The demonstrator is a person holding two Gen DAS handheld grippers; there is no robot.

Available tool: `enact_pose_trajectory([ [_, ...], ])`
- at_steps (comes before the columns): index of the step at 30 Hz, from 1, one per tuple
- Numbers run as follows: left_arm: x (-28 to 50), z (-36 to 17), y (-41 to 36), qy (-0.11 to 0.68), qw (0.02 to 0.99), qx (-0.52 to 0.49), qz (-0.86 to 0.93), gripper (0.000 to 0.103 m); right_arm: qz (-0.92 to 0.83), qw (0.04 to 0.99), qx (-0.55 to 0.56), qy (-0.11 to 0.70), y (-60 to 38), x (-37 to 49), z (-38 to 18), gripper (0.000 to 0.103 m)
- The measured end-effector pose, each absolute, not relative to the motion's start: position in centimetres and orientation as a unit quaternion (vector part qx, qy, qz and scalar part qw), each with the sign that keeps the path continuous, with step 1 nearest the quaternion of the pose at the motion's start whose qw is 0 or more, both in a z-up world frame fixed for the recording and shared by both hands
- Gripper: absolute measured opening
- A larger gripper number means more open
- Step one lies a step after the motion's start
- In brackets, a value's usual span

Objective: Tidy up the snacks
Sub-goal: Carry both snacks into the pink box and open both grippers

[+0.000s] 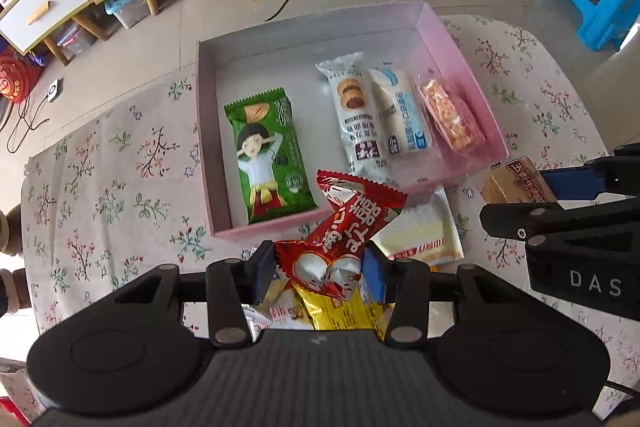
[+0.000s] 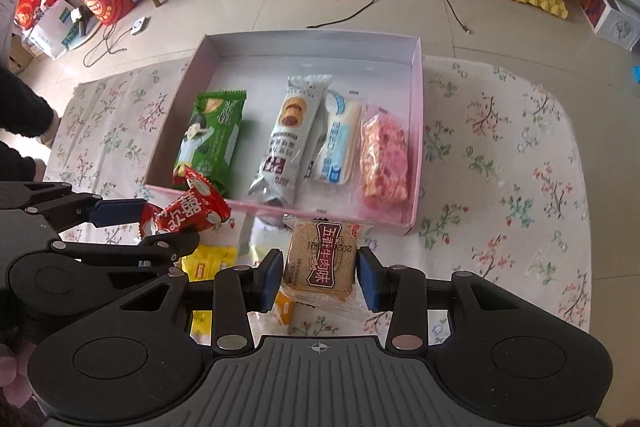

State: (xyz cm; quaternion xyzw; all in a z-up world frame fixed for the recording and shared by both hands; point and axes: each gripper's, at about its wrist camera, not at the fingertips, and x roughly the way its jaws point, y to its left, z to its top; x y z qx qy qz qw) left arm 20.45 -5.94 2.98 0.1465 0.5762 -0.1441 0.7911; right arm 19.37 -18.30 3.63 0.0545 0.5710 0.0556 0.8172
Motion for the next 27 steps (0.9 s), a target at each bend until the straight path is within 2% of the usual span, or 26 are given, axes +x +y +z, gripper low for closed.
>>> enact_pose_trajectory([
  [27,26.0,-0.3,-8.1,0.6,0.77,0.164,-0.142,0.043,0.045,0.794,0.073,0.602,-20.3,25.8,-0.7,0.039],
])
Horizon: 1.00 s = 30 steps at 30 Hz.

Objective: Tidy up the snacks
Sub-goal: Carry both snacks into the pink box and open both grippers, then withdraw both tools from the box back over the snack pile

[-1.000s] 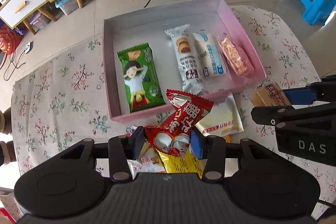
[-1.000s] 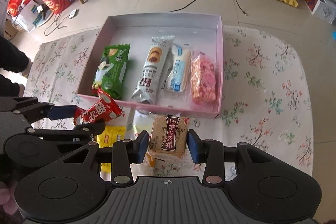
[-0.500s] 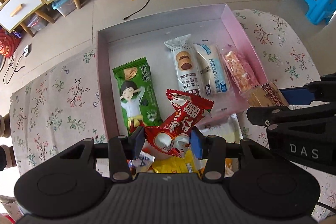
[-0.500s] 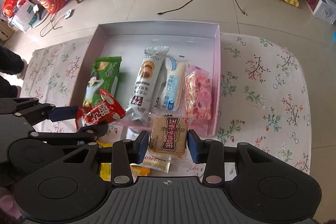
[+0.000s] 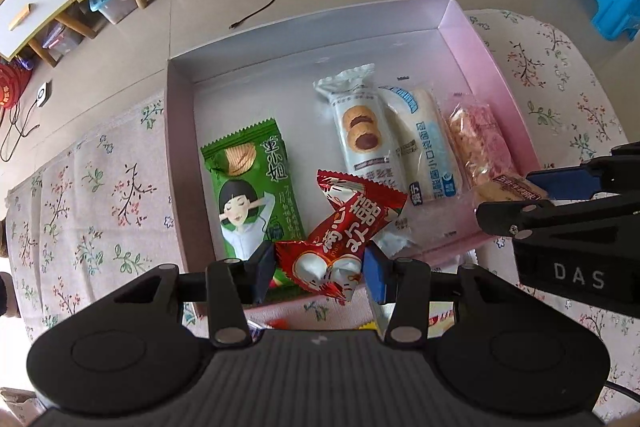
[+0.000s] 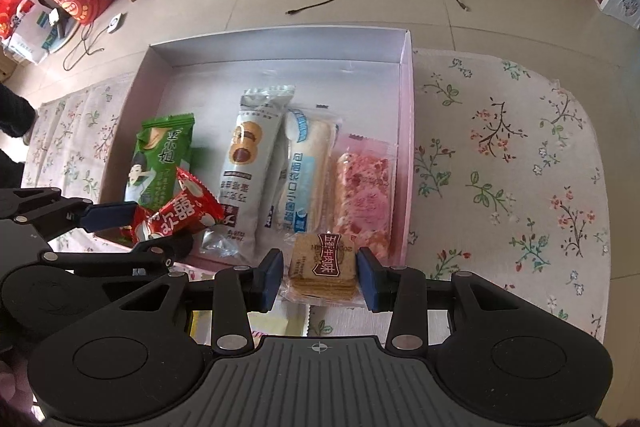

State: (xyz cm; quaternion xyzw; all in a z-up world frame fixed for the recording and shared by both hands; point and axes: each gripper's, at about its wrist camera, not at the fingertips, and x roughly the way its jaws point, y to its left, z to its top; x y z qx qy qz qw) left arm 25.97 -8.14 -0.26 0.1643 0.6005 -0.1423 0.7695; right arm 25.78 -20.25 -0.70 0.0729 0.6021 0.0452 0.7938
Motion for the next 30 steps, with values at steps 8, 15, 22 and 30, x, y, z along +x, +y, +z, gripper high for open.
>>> enact_pose_trajectory([
  [8,26.7,-0.2,-8.8,0.6,0.769,0.163,-0.148,0.043,0.046,0.794,0.068,0.602,-20.1,26.3,-0.9,0.039],
  [15,26.9,-0.5,-9.0,0.595,0.771,0.168,-0.15,0.048,0.036,0.792,0.072,0.605,-20.3,26.4,-0.9,0.042],
  [22,26.4,0.6,-8.3,0.592,0.776,0.162,-0.146,0.063,0.024,0.79,0.078,0.608,-20.9,25.9,0.0,0.055],
  [30,24.7,1.8,-7.5,0.594,0.774,0.159,-0.152,0.071,0.029,0.791,0.076,0.606,-21.0,24.5,1.3,0.063],
])
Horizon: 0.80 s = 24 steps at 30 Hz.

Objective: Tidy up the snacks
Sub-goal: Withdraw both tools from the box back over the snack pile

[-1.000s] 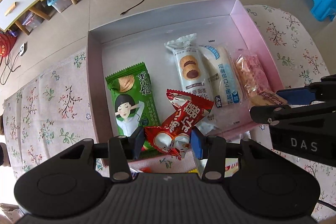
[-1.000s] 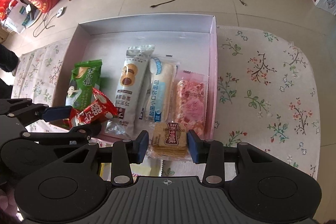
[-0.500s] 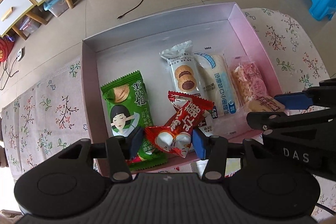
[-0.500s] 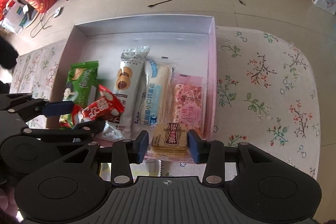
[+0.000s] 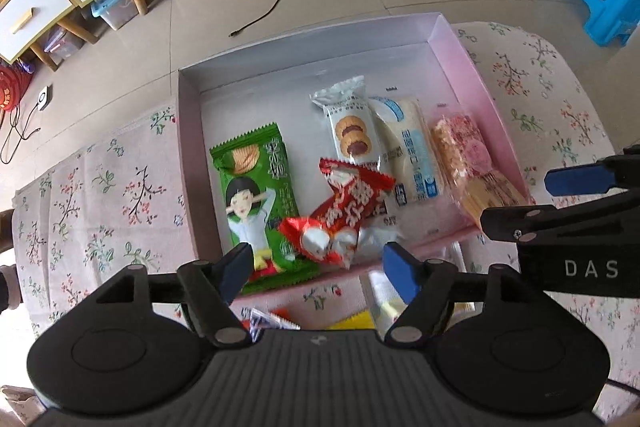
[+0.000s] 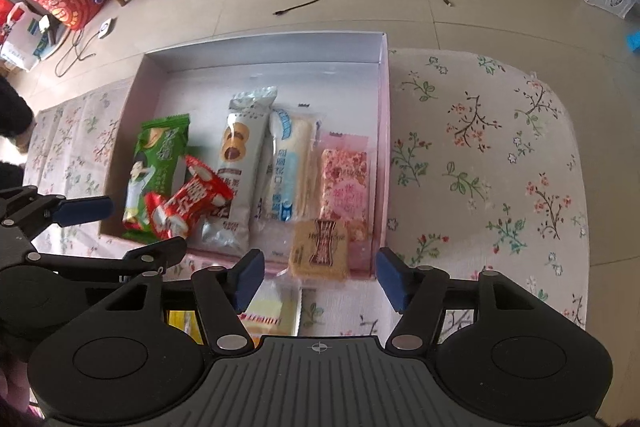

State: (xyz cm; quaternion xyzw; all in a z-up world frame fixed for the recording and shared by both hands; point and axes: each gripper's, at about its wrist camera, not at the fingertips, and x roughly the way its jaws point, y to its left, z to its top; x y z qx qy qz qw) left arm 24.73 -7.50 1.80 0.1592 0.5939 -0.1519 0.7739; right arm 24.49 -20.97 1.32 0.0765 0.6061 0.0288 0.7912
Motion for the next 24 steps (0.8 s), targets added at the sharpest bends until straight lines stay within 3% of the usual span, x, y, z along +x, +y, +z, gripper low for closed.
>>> enact_pose_trajectory([
  [6,22.0,2.4,-5.8,0.597,0.769,0.154,-0.17,0.081,0.046,0.788,0.059,0.611,-20.2,22.1,2.0,0.07],
  [8,20.6,2.3,-5.1,0.598,0.766,0.154,-0.178,0.082,0.065,0.787,0.048,0.612,-19.8,20.8,2.1,0.076],
  [11,18.8,1.4,-4.0,0.603,0.76,0.159,-0.181,0.083,0.086,0.784,0.022,0.614,-18.6,18.7,1.5,0.076],
  [17,16.0,-1.7,-1.5,0.627,0.739,0.173,-0.174,0.081,0.112,0.765,-0.006,0.635,-16.6,15.6,-1.7,0.076],
  [24,13.4,-4.9,-0.2,0.652,0.707,0.204,-0.182,0.07,0.121,0.744,-0.038,0.656,-14.8,13.5,-5.0,0.076],
])
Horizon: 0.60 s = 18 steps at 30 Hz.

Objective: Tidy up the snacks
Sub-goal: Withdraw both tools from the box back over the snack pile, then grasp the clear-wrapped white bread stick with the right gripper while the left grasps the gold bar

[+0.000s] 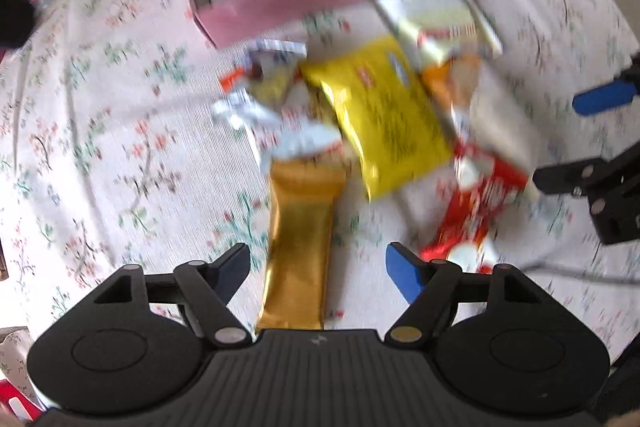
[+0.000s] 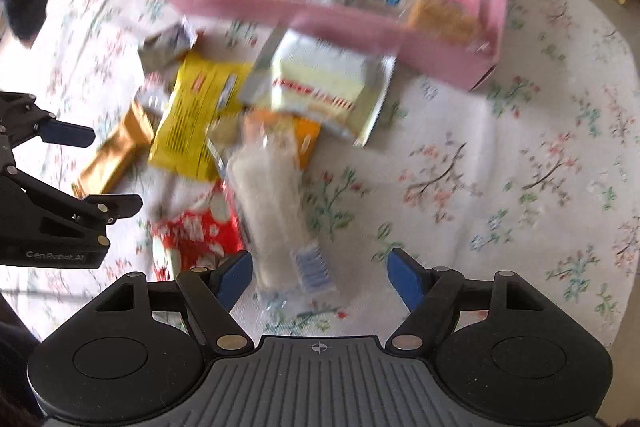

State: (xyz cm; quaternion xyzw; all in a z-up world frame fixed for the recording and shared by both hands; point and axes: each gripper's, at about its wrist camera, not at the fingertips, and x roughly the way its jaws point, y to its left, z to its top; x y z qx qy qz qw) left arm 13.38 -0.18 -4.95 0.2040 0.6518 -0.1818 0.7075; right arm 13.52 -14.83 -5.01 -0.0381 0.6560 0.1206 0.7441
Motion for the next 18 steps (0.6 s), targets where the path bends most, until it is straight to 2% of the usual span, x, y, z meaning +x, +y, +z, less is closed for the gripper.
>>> enact_pose_trajectory([
  [3,12.9,-5.3,0.0,0.648,0.708,0.21,-0.186,0.073,0.129,0.738,-0.05,0.661,-14.1,13.1,-5.9,0.076],
  [13,12.9,-5.0,0.4,0.646,0.709,0.197,-0.204,0.063,0.134,0.738,-0.091,0.655,-12.2,12.1,-6.9,0.074],
  [18,12.4,-4.9,0.8,0.644,0.71,0.193,-0.209,0.058,0.131,0.742,-0.105,0.649,-12.1,12.0,-6.8,0.066],
])
